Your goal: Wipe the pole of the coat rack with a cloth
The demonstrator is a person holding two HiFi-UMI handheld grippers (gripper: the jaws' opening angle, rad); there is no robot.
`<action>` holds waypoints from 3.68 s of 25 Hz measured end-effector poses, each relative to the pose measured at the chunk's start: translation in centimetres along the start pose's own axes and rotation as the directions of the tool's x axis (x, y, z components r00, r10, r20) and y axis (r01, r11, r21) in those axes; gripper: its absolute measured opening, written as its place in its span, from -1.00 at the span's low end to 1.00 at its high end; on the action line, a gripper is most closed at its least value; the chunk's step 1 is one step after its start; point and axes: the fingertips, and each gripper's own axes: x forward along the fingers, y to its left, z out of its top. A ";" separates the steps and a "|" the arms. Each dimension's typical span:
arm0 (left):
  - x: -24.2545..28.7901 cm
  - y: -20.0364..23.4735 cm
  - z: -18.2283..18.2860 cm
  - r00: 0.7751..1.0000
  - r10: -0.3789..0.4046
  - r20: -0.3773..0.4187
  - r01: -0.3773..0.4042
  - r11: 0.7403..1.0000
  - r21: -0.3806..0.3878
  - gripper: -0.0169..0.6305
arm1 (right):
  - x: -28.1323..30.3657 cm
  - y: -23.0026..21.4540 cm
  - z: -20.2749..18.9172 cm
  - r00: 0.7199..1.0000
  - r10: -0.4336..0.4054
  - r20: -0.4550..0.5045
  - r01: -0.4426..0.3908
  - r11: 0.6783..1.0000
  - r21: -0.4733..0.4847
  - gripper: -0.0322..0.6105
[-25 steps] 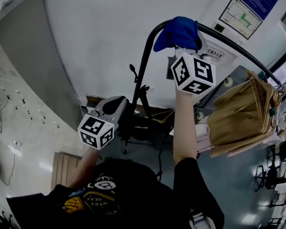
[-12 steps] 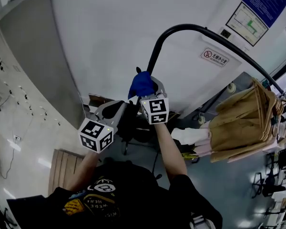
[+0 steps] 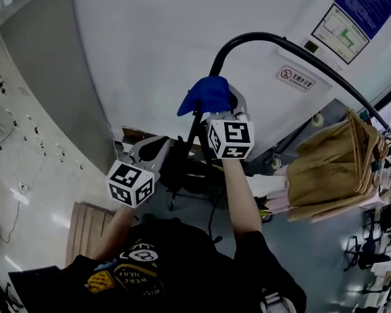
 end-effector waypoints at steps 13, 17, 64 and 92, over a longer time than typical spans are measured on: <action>1.2 -1.9 0.5 0.998 -0.065 -0.003 0.065 0.998 0.019 -0.93 | -1.6 -10.8 13.3 0.976 -0.154 0.153 0.111 0.960 0.259 -0.78; 1.1 -2.1 0.4 0.998 -0.068 -0.009 0.069 0.997 0.020 -0.94 | -2.8 -12.8 13.3 0.959 -0.227 0.171 0.164 0.934 0.319 -0.78; 0.8 -2.0 -0.5 0.999 -0.044 -0.021 0.044 0.999 0.023 -0.93 | -1.9 -13.2 12.0 0.969 -0.206 0.136 0.144 0.920 0.365 -0.78; 1.1 -1.4 -1.7 0.998 -0.035 -0.044 0.035 0.999 -0.007 -0.93 | -0.9 -0.5 -11.5 0.956 -0.009 -0.294 -0.005 0.999 -0.050 -0.80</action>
